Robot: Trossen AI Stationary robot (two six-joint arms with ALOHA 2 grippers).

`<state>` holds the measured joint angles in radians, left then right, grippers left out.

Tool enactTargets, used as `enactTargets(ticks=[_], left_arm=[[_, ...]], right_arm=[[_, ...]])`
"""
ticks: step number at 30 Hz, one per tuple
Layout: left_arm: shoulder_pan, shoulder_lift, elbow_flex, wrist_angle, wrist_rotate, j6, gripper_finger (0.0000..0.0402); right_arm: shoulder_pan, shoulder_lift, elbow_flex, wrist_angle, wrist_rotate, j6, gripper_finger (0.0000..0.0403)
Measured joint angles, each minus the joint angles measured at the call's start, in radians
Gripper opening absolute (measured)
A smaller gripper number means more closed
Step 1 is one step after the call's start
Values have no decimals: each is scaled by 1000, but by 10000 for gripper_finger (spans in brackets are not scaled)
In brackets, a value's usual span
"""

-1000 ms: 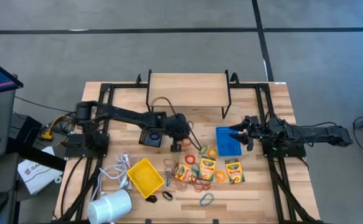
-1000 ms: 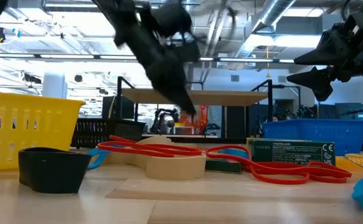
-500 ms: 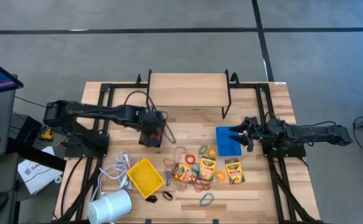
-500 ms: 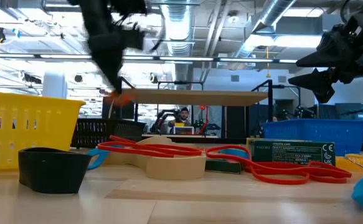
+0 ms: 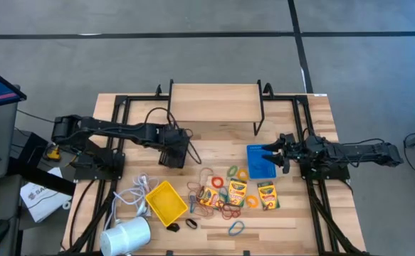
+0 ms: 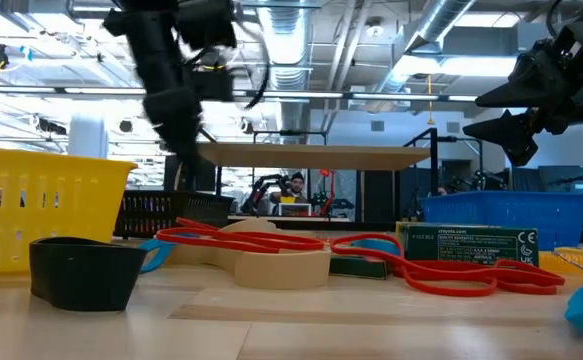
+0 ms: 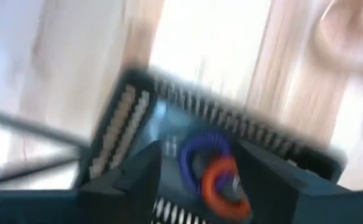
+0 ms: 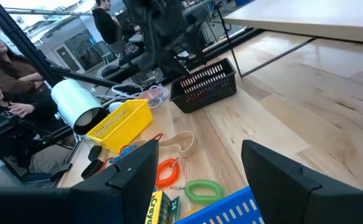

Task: Pick & Place Office Desk Supplies
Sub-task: Put the white rubber band into the blue bin

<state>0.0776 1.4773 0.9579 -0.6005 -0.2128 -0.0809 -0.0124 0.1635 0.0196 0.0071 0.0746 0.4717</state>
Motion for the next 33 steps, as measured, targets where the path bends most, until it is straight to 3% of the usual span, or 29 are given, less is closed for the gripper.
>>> enactTargets(ticks=[6,19,33], left_arm=[[-40,21,83,293,160,47,217],[-22,339,100,266,322,-107,190],[-26,392,101,326,387,-119,201]], right_arm=[[0,0,0,0,0,0,228],[29,0,0,3,0,0,228],[31,0,0,0,0,0,228]])
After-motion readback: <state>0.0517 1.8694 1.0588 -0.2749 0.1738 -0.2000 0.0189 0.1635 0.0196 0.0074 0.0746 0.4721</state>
